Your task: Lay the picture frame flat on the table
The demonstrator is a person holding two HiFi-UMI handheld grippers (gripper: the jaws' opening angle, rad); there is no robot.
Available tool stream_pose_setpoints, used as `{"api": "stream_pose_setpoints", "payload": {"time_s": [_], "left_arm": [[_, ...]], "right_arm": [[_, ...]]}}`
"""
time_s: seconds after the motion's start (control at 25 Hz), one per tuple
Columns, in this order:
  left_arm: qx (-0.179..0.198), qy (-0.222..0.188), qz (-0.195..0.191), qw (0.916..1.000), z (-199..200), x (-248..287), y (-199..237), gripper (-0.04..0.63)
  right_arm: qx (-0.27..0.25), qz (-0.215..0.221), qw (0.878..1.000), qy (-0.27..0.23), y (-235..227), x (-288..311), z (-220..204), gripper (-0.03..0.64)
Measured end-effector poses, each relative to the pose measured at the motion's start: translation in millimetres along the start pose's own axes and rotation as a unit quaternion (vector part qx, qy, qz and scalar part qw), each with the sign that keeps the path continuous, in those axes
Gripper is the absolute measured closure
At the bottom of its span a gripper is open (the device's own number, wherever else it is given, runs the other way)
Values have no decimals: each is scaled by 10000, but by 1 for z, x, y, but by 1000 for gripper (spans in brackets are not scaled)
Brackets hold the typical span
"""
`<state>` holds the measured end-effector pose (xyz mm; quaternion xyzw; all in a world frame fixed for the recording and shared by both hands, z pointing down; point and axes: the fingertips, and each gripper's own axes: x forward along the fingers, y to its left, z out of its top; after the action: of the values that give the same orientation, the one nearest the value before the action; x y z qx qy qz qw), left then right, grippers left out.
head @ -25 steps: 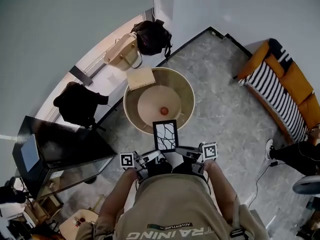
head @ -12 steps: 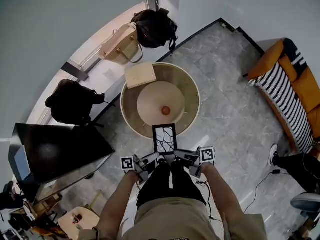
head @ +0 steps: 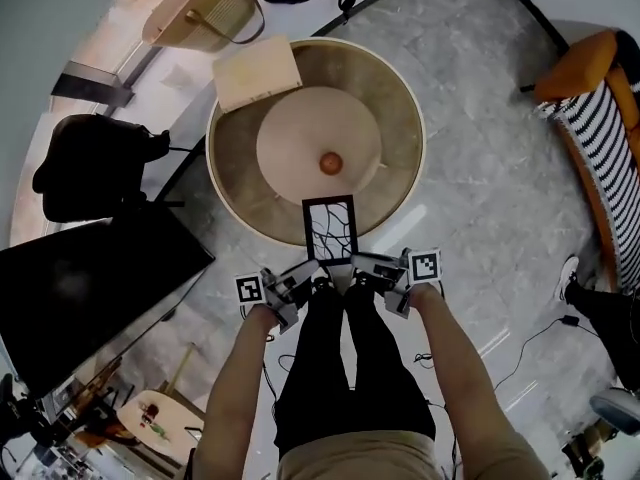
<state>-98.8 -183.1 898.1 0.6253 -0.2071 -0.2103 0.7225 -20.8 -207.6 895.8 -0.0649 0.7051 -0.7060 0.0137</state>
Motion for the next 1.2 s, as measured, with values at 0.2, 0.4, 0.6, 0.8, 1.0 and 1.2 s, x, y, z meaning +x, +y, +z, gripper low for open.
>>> {"api": "stream_pose_setpoints", "payload": {"time_s": [0.2,0.4,0.6,0.8,1.0,1.2], "left_arm": [[-96,-177,27,9998,16,0,43,522],[-310,-333,104,9989,29,-2,71,522],[-436,-351,278,9980,26,-2,82,520],[-470,-351,495,9970,29,1,88,520],[-358,-333,1166,9920,26,-1,100,520],[-31,-638,1744,9826,34,-4,102,506]], "right_arm": [[43,-79,9998,175,-44,14,9,548],[400,-289,9984,286,-74,26,13,548],[445,-484,9975,276,-83,25,10,548],[544,-691,9960,172,-93,23,10,548],[409,-1199,9915,297,-105,25,5,548],[347,-1491,9882,91,-107,29,5,548]]}}
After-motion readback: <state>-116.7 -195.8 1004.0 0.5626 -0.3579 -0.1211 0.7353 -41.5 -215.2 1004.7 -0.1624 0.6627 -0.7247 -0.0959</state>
